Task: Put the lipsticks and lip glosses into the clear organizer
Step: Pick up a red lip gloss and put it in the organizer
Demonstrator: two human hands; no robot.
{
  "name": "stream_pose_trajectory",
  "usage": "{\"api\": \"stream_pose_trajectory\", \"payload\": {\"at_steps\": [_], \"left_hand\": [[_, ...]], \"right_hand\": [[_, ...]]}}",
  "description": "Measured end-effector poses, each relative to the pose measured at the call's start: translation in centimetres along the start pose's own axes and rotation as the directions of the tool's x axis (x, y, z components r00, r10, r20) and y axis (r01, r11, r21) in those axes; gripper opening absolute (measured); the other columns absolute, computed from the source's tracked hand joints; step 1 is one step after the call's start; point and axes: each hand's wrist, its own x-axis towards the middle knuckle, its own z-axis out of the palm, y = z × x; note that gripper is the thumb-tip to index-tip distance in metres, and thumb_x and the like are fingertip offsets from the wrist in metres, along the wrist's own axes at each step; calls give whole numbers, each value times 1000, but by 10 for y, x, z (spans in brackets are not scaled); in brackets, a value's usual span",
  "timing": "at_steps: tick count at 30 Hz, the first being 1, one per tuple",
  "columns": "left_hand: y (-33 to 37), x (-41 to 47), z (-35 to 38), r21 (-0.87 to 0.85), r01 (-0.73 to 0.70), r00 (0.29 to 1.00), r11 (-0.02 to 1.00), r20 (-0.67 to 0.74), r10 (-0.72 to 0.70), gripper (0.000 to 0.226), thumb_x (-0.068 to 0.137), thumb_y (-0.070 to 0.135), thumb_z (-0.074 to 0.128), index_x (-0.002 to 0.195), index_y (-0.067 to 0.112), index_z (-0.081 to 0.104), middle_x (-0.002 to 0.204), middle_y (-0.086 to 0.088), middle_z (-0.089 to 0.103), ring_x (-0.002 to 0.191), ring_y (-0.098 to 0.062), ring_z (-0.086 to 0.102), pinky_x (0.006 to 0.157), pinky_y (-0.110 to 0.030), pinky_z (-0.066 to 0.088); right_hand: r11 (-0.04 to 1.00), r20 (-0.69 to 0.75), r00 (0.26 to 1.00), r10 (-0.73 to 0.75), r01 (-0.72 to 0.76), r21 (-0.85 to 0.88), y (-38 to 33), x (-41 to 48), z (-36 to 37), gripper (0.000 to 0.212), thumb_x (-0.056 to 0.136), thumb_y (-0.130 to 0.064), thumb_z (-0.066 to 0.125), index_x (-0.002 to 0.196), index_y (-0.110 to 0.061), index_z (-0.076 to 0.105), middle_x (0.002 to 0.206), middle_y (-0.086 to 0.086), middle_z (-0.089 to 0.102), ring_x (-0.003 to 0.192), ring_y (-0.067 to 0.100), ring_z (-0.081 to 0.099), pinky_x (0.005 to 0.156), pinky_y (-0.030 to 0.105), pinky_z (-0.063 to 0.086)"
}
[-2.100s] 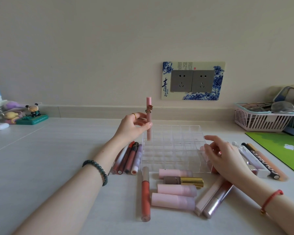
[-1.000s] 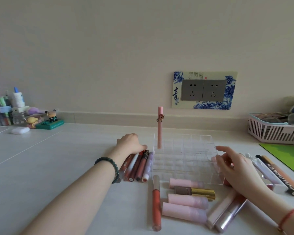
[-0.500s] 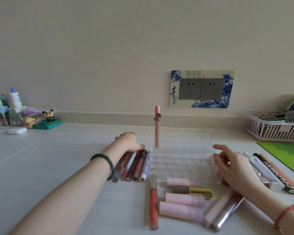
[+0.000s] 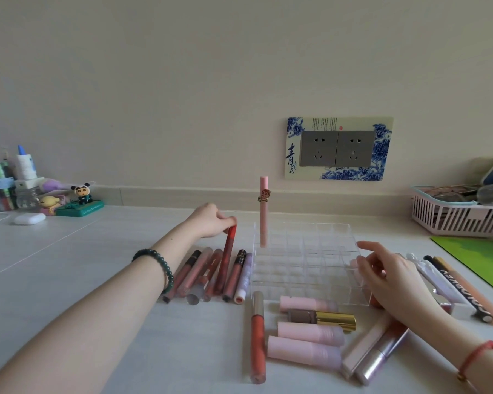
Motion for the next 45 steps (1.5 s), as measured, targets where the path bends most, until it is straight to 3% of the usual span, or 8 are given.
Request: {"api": "stream_pose_trajectory", "payload": {"at_steps": [6,10,14,20,25,30,39,45], "left_hand": [[13,-24,-26,-421,-156,985,893,-132,109,23,89,28,53,97,8,62,82,0,67,54,-5,63,58,-21,50],[20,-46,-39,-588,-312,944,746,-279,175,13,90,27,52,84,17,59,83,-2,67,51,-4,64,55,-18,53],[35,-73,-38,-663,-394,918,637,-319,237,12,88,25,51,82,18,58,74,3,70,53,-2,63,52,-14,52],[60,-96,-12,-705,-484,872,519,-336,357,10,88,18,50,82,19,58,63,14,71,55,0,63,53,-15,48],[70,-97,2,-732,-506,856,456,-361,369,10,87,15,52,82,18,59,62,14,71,59,1,63,51,-14,47],[75,-93,11,-760,-502,860,413,-386,335,9,84,16,56,84,22,63,65,13,70,62,-1,64,52,-16,51],[48,-74,21,-652,-491,869,578,-412,274,20,90,14,50,86,28,63,83,10,68,69,5,61,66,-16,50],[0,-65,23,-503,-358,918,786,-342,199,21,89,18,53,83,36,62,89,12,68,84,6,60,82,-18,44]], "right_hand": [[998,23,999,35,-34,-55,-5,-1,-2,32,89,-15,50,121,-12,51,71,-2,65,60,5,56,53,14,37],[992,-74,997,-10,0,-126,-9,1,-7,35,84,-14,57,119,-12,54,88,-1,56,76,15,49,70,26,35],[980,-66,978,-200,200,-8,-43,-1,-17,33,79,-14,63,111,-17,58,86,-8,58,76,2,53,61,15,42],[920,206,935,-288,211,331,-104,-14,-1,30,77,-32,60,106,-31,55,89,-16,64,81,0,60,69,17,52],[917,171,946,-276,206,343,-111,-4,10,20,78,-20,66,98,-24,65,81,-12,68,73,2,62,61,14,49],[909,122,964,-234,172,380,-110,12,11,14,77,-8,66,86,-19,67,78,-6,70,72,4,66,68,13,53],[919,-110,993,-47,86,385,-99,60,21,13,78,-9,65,90,-12,69,80,2,70,76,13,68,80,31,55],[932,-83,997,3,28,361,-95,72,42,13,78,-9,65,89,-13,69,77,-1,68,74,7,66,78,22,52]]}}
